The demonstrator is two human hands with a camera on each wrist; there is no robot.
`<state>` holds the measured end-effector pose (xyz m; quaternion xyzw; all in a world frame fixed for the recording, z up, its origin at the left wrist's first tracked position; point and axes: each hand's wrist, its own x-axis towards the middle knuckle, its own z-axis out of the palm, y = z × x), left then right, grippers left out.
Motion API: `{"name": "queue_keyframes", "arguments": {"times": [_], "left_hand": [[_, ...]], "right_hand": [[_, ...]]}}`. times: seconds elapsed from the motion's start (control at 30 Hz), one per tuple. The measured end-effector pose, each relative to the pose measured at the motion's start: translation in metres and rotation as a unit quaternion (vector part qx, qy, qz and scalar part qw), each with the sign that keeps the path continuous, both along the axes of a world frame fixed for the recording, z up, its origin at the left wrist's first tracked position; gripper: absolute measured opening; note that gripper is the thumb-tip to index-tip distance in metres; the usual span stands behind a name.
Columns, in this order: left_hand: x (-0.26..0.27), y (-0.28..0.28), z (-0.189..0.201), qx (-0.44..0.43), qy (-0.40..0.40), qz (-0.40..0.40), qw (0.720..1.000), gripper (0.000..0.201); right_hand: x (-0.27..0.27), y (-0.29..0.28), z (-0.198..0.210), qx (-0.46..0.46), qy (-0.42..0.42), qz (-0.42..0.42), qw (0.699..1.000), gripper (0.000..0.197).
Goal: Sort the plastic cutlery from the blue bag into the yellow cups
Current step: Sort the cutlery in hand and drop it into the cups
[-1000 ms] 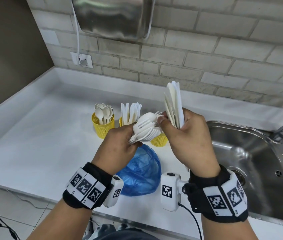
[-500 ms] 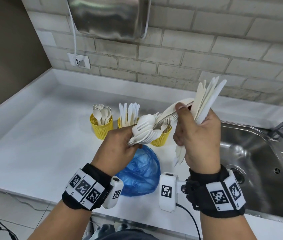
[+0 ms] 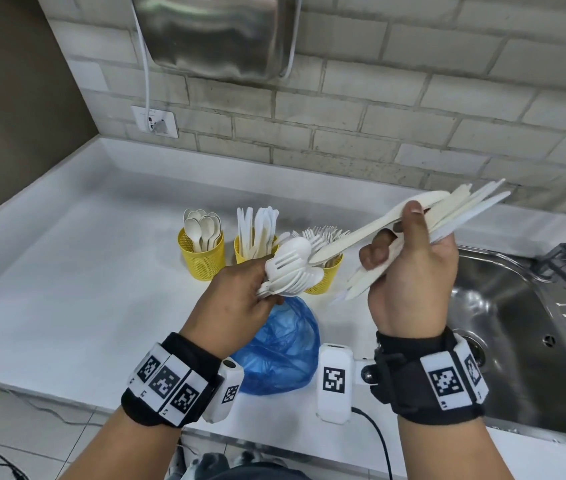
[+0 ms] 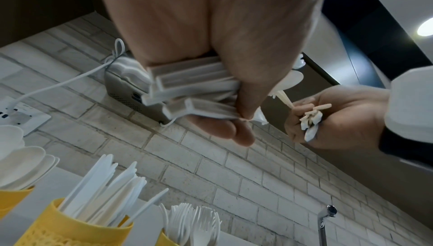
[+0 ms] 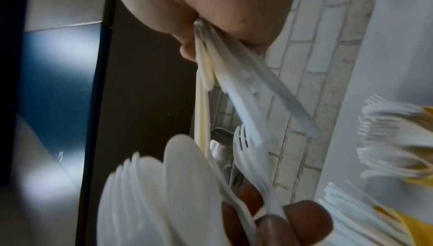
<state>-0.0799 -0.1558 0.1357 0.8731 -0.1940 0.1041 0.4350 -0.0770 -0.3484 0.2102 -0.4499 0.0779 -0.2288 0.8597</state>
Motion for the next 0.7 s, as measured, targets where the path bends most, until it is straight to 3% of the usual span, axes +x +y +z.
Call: {"name": "queue_keyframes", "arguments": {"times": [0.17,0.23,0.3,0.4,0.53,0.63,0.7], "left_hand": [[-0.001,-0.001,0.004,-0.080,0.073,-0.005,0.994,0.036],[-0.003,-0.004,0.007,-0.125,0.103,-0.005,0.987,0.023],[-0.005,-0.007,0.011,-0.176,0.129,-0.002,0.976,0.016],[-0.006,-0.007,0.014,-0.244,0.145,-0.020,0.959,0.018],[-0.002,-0.006,0.016,-0.322,0.167,-0.061,0.930,0.019],[0.001,-0.005,0.013,-0.342,0.206,-0.076,0.914,0.014],[0.005,-0.006,0.009,-0.382,0.255,-0.073,0.885,0.014]], "right_hand": [[0.017,-0.024,-0.015,0.167,0.105,-0.003,0.980,0.015],[0.022,-0.030,-0.022,0.233,0.130,0.016,0.964,0.007],[0.025,-0.031,-0.024,0.270,0.121,0.020,0.955,0.015],[0.028,-0.032,-0.023,0.271,0.110,0.009,0.956,0.016],[0.031,-0.031,-0.031,0.259,0.088,0.064,0.960,0.020],[0.026,-0.017,-0.026,0.201,0.074,0.048,0.976,0.021],[0.022,-0.005,-0.022,0.146,0.063,0.032,0.987,0.018]]}}
